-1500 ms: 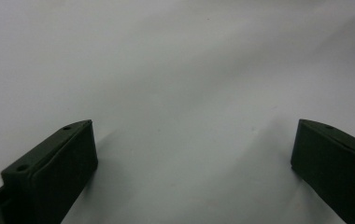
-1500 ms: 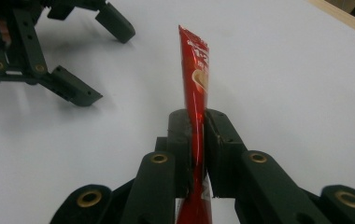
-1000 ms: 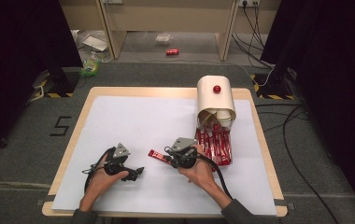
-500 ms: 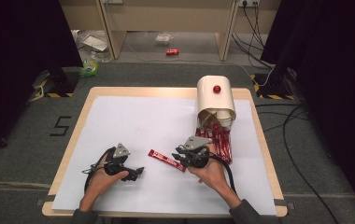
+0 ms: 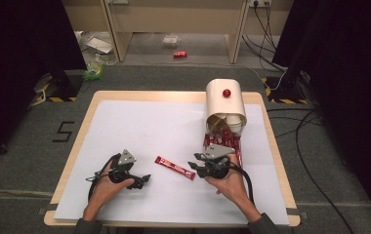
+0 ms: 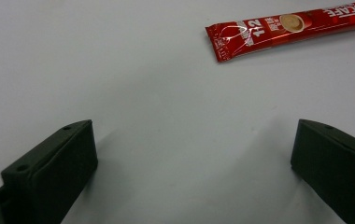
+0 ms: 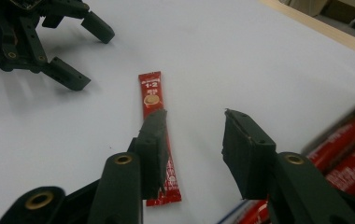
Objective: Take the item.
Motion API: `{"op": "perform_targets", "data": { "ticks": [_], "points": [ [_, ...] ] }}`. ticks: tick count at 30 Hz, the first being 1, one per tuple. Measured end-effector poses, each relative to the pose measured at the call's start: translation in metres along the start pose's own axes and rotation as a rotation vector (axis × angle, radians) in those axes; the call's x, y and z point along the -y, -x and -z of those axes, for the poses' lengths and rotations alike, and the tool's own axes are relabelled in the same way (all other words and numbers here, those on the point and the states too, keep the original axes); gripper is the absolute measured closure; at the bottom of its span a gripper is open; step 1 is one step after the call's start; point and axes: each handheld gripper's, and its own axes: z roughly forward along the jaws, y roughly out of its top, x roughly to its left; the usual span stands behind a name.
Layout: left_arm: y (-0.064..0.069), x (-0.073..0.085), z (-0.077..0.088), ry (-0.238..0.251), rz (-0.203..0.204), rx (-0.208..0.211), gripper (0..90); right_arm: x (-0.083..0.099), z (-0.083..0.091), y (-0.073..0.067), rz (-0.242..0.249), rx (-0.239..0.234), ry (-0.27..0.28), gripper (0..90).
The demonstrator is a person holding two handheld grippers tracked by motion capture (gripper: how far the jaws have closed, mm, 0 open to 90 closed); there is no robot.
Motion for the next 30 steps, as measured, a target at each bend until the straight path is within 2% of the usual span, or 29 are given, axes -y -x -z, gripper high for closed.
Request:
{"op": "perform_targets", "data": {
  "ticks": [6, 9, 11, 15, 21, 25, 30],
  "points": [
    [0.000, 0.000, 0.000, 0.000, 0.001, 0.001, 0.0, 0.012, 0.012, 0.003, -0.040, 0.028, 0.027, 49.9],
    [0.000, 0.000, 0.000, 0.003, 0.004, 0.003, 0.0, 0.014, 0.015, 0.003, -0.041, 0.033, 0.031, 47.9],
    [0.000, 0.000, 0.000, 0.001, 0.002, 0.001, 0.0, 0.015, 0.020, 0.003, -0.041, 0.053, 0.041, 45.3],
    [0.000, 0.000, 0.000, 0.001, 0.001, 0.001, 0.0, 0.016, 0.029, 0.004, -0.038, 0.079, 0.069, 43.6],
    [0.000, 0.000, 0.000, 0.002, 0.003, 0.001, 0.0, 0.023, 0.039, 0.008, -0.052, 0.110, 0.070, 42.7],
    [0.000, 0.000, 0.000, 0.002, 0.003, 0.002, 0.0, 0.027, 0.042, 0.010, -0.058, 0.115, 0.069, 42.7],
    [0.000, 0.000, 0.000, 0.001, 0.001, 0.001, 0.0, 0.031, 0.053, 0.014, -0.070, 0.146, 0.085, 42.3]
  ]
}}
